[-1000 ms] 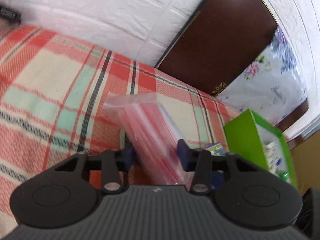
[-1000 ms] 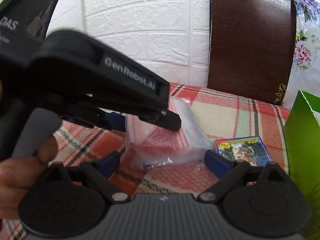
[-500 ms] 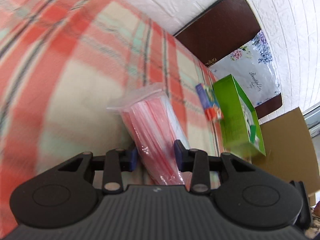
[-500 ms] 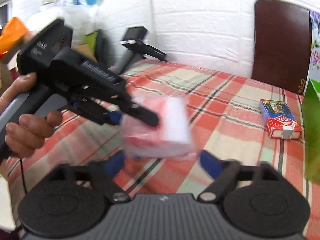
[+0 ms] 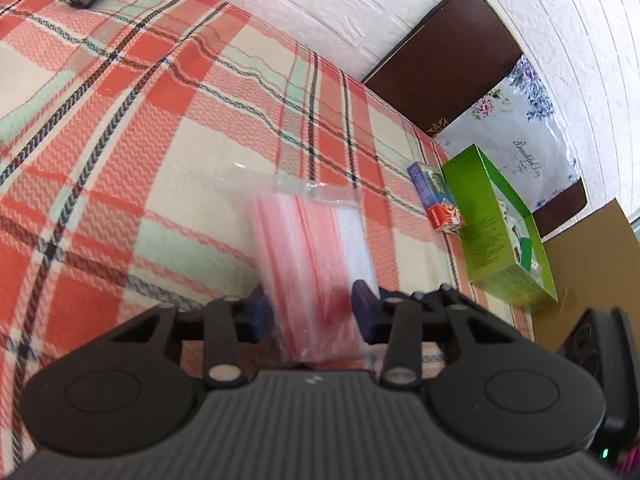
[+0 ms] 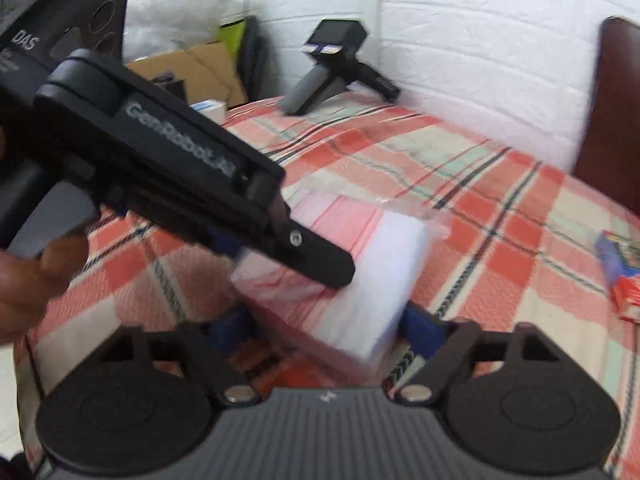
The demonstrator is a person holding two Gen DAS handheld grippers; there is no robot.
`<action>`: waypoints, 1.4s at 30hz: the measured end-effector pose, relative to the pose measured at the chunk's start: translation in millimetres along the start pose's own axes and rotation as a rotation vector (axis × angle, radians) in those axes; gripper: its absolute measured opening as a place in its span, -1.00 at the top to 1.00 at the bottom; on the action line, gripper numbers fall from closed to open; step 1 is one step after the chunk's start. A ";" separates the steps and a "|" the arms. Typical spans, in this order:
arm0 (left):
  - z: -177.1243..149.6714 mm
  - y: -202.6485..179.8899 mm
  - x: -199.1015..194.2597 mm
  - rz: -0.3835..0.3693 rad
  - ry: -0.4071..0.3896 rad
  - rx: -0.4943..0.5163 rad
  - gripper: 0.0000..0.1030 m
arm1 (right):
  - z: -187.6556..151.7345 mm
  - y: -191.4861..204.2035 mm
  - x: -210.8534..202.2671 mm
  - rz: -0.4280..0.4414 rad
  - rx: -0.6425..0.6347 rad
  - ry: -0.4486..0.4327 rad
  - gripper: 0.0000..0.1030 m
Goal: Organize objects
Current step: 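Move the left tool to the pink zip bag and grasp it, then lower the pink zip bag into the green box and open the left tool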
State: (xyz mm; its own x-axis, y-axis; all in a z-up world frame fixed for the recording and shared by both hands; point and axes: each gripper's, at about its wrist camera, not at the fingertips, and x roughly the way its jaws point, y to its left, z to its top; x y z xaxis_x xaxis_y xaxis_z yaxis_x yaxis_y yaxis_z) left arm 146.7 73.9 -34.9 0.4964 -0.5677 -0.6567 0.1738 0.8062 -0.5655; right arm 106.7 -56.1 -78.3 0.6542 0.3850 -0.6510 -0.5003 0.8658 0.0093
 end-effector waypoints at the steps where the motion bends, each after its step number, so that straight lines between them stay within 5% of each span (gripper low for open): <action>1: 2.1 -6.3 0.6 -0.005 0.002 0.011 0.21 | -1.1 -1.6 -3.3 -0.008 0.013 -0.008 -0.35; 9: 35.3 -113.9 37.4 -0.172 -0.002 0.231 0.23 | -3.7 -63.6 -70.6 -0.249 0.085 -0.147 -0.29; 16: 52.3 -236.5 122.9 -0.333 0.055 0.403 0.23 | -11.5 -175.0 -116.2 -0.497 0.201 -0.184 -0.29; 21: 72.4 -291.6 181.3 -0.346 0.069 0.470 0.22 | -22.2 -254.1 -119.0 -0.571 0.332 -0.200 -0.32; 27: 90.4 -295.7 235.9 -0.247 0.052 0.468 0.03 | -31.2 -300.9 -89.5 -0.622 0.406 -0.256 -0.76; 29: 91.9 -293.8 239.8 -0.259 0.035 0.469 0.01 | -30.7 -297.5 -88.1 -0.647 0.393 -0.249 -0.73; 36: 85.2 -296.0 228.3 -0.233 -0.005 0.480 -0.02 | -36.3 -291.7 -93.1 -0.664 0.416 -0.285 -0.85; 42: 70.3 -283.0 179.8 -0.188 -0.073 0.503 -0.03 | -42.5 -268.9 -118.2 -0.698 0.427 -0.318 -0.91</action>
State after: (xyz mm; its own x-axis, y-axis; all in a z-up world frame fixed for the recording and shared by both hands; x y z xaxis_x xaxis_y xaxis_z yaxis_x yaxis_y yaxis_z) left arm 246.5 -244.6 42.1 0.4722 -0.7115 -0.5204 0.6425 0.6820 -0.3495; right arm 139.8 -348.0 -36.1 0.8905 -0.2610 -0.3727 0.2861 0.9581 0.0126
